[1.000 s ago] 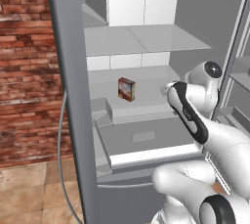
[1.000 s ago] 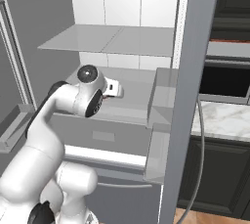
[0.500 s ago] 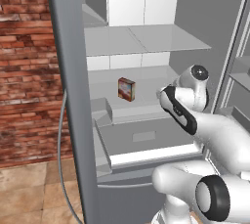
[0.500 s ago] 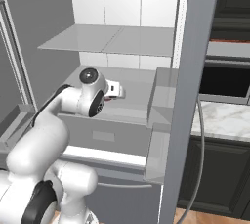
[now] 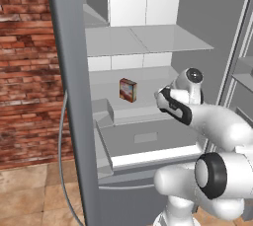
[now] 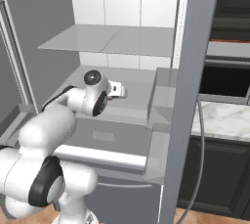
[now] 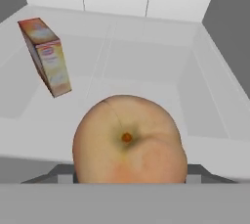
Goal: Place the mustard and mustard from the counter to the top shelf of the fridge. If the existing items in the fridge are on the top shelf, move them to other shelves.
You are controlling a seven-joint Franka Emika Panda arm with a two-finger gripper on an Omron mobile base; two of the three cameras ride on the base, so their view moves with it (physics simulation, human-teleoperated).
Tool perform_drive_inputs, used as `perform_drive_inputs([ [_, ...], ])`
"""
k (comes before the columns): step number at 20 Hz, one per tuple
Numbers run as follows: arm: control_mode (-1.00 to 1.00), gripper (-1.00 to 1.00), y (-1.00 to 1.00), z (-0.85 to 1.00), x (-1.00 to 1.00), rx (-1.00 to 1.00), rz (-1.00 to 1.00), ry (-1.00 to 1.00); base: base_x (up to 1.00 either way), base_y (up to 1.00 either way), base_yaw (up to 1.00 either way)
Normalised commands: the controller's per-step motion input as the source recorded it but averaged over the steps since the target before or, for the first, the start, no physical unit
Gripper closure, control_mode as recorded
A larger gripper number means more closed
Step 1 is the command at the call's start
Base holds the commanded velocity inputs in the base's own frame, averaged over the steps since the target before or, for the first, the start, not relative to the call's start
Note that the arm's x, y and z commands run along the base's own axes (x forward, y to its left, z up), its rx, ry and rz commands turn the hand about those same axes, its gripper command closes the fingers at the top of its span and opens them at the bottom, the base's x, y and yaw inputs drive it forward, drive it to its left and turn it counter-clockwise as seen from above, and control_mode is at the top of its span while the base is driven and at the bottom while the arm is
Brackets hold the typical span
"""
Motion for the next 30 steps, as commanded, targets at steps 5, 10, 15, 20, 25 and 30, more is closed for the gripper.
perform_drive_inputs([
  [5, -1.0, 1.0, 0.0, -0.22, 0.53, 0.0, 0.0, -0.01, 0.0, 0.0, 0.0],
  [10, -1.0, 1.0, -0.01, -0.43, 0.56, 0.0, 0.01, -0.05, 0.0, 0.0, 0.0],
  [15, -1.0, -1.0, -0.03, -0.27, 0.42, 0.0, 0.01, -0.04, 0.0, 0.0, 0.0],
  [20, -1.0, -1.0, 0.0, 0.0, 0.19, 0.0, 0.0, 0.0, 0.0, 0.0, 0.0],
  [25, -1.0, -1.0, 0.0, 0.37, 0.0, 0.0, 0.0, 0.01, 0.0, 0.0, 0.0],
  [30, -1.0, -1.0, 0.0, 0.85, -0.06, 0.0, -0.03, 0.01, 0.0, 0.0, 0.0],
])
